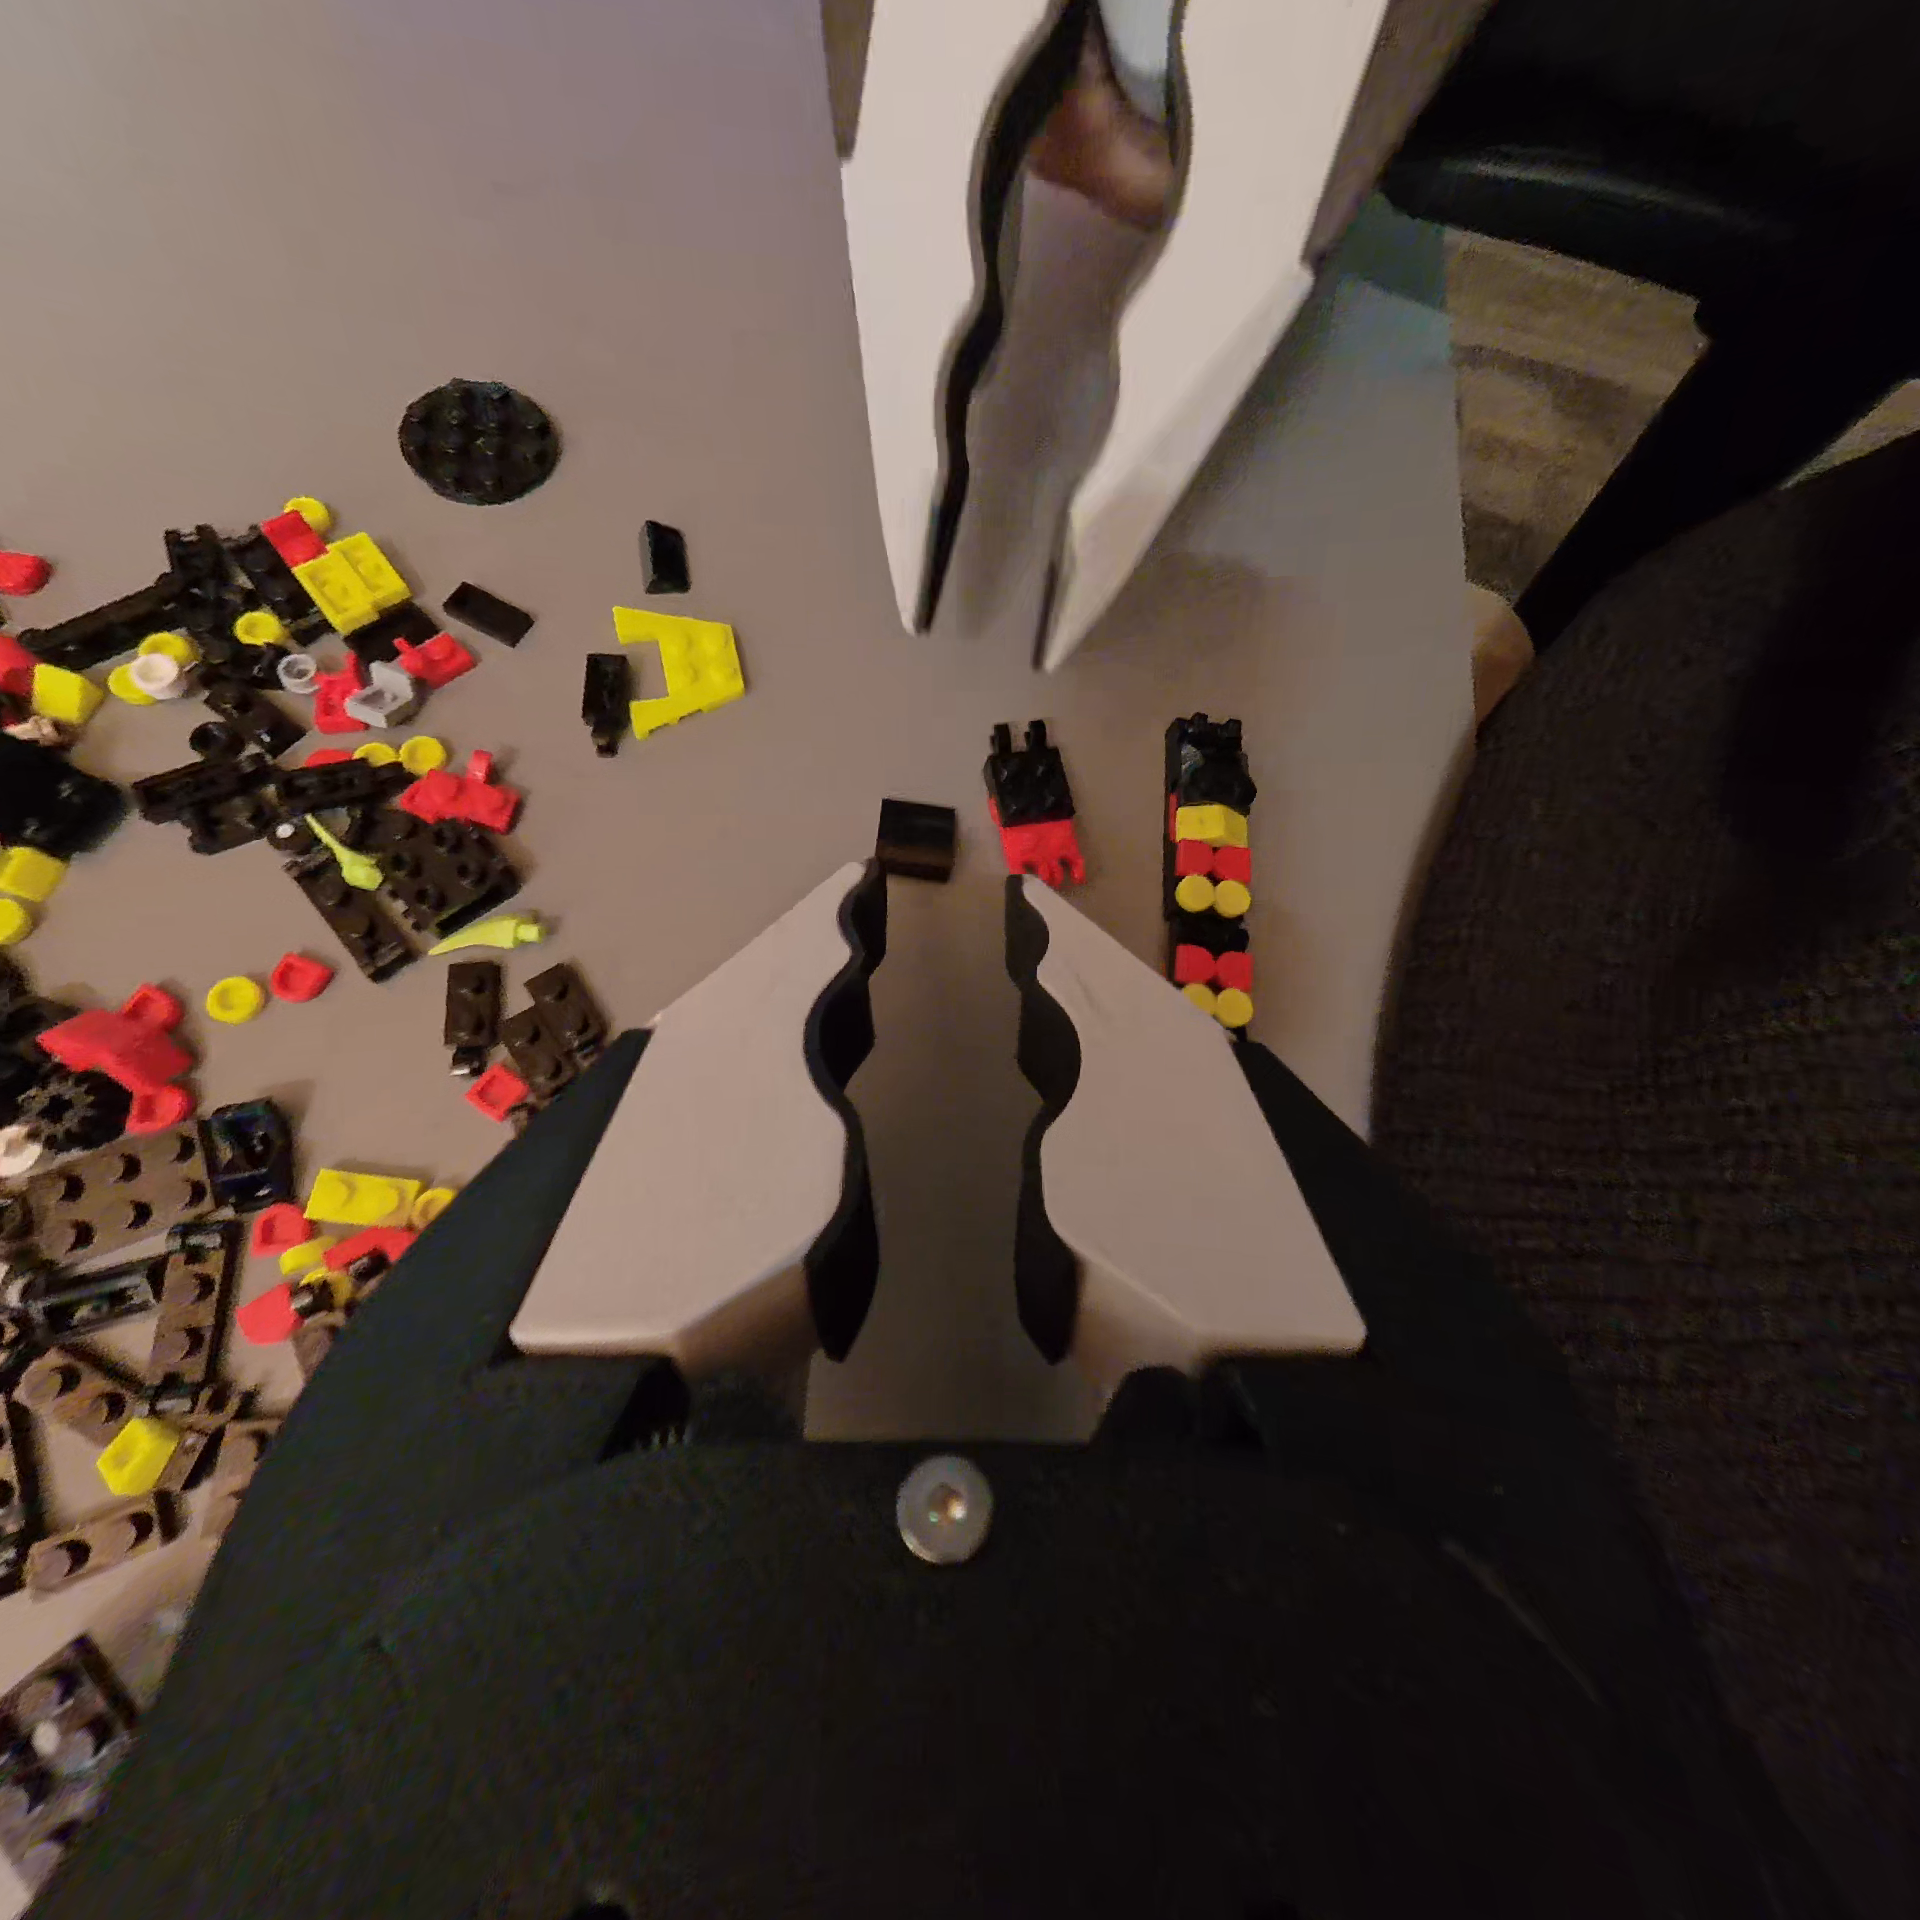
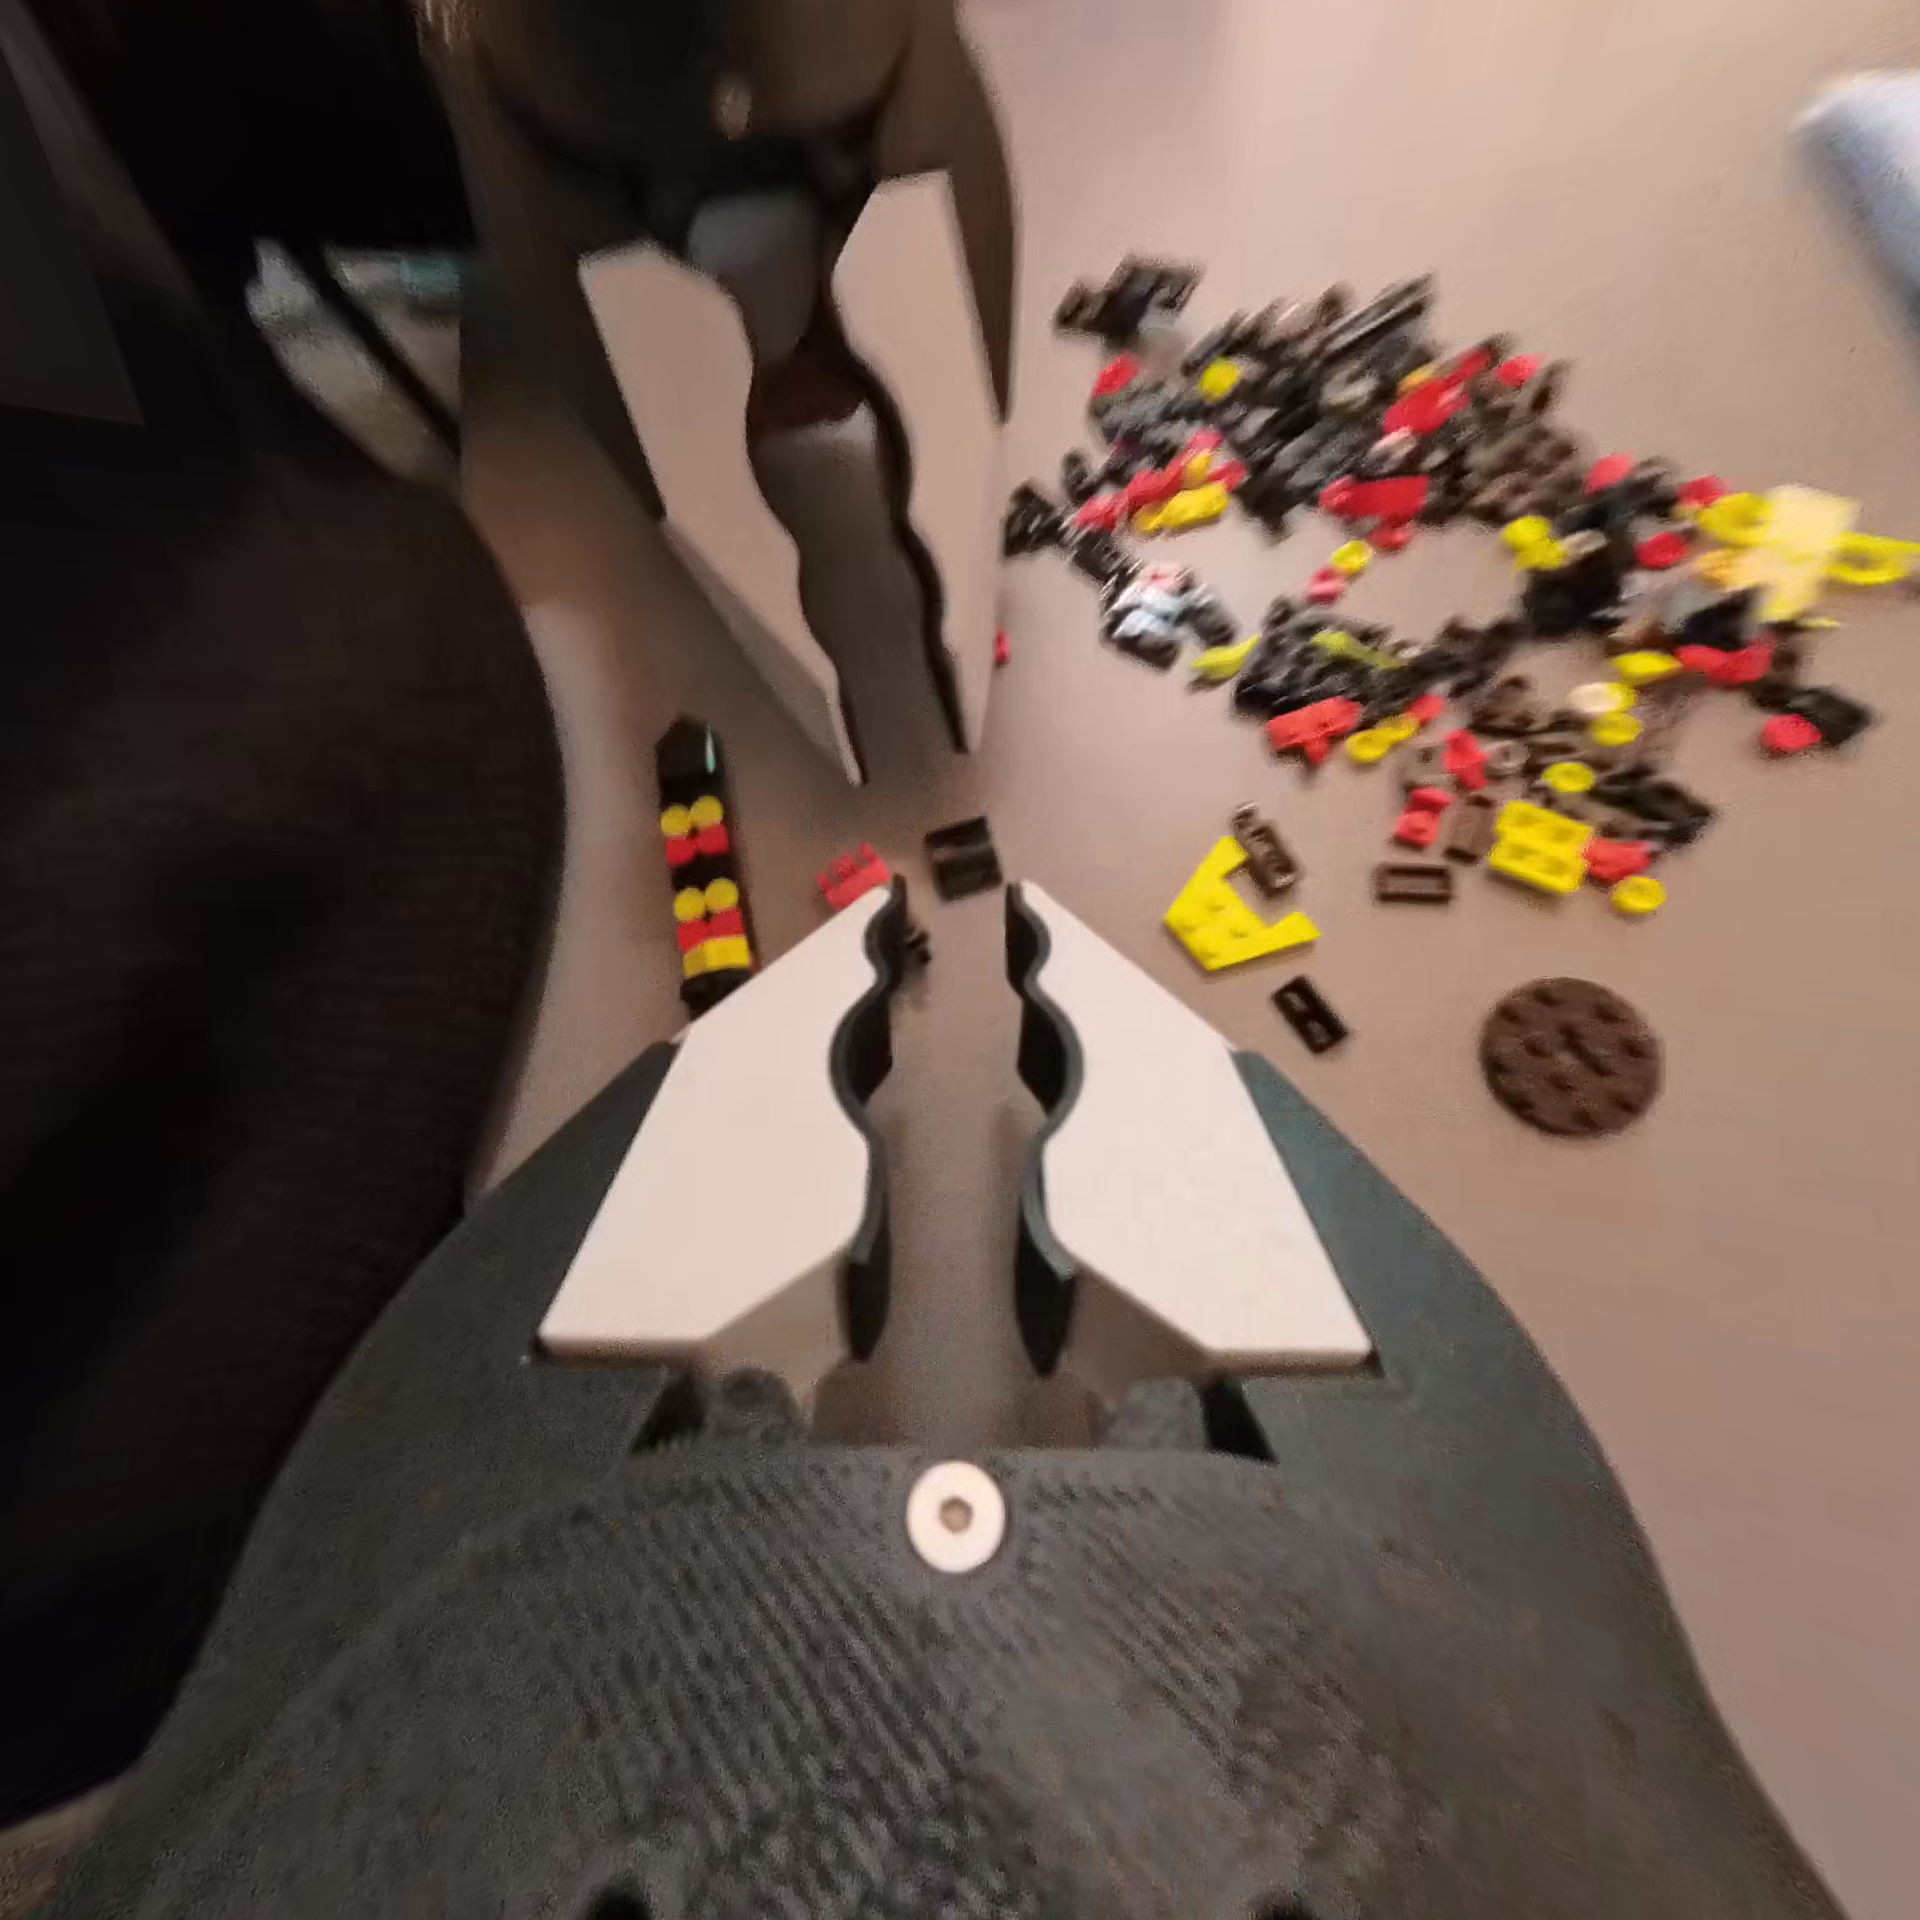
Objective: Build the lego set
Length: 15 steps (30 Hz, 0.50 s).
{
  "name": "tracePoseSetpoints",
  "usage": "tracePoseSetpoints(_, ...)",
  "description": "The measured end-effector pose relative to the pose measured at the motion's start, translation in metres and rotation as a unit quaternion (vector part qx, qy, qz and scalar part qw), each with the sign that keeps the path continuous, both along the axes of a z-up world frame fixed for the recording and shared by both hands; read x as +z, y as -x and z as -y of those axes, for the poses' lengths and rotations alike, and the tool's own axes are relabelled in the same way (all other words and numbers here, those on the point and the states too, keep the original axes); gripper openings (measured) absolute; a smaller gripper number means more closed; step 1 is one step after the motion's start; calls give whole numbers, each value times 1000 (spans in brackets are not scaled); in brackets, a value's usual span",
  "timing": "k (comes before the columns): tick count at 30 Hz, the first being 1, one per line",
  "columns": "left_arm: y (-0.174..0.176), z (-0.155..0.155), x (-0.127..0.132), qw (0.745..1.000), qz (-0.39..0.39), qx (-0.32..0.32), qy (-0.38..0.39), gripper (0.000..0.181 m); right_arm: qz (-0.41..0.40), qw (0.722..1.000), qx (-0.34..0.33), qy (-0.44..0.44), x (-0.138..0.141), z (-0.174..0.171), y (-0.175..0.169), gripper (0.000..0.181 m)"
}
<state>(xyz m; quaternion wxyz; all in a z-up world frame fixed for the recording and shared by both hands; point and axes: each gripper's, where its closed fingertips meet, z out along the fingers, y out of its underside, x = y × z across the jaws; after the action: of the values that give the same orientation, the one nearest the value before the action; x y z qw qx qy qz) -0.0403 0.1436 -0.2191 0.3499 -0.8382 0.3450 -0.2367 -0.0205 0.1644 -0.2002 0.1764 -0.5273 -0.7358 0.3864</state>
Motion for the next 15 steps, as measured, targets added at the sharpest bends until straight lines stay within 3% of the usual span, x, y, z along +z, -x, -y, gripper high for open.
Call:
tracePoseSetpoints(1, -1, -1, -3, 1000, -10, 2, -2, 21, 9, 1000, 14, -9, -6, 4, -2, 17)
tracePoseSetpoints(9, -9, -14, -15, 999, -44, 6, -7, 22, 35, 997, 59, -31, -26, 12, -7, 29)
tracePoseSetpoints(15, -6, -14, -17, 999, -43, 6, 5, 16, 37, 996, 69, -42, -31, 20, -5, 23)
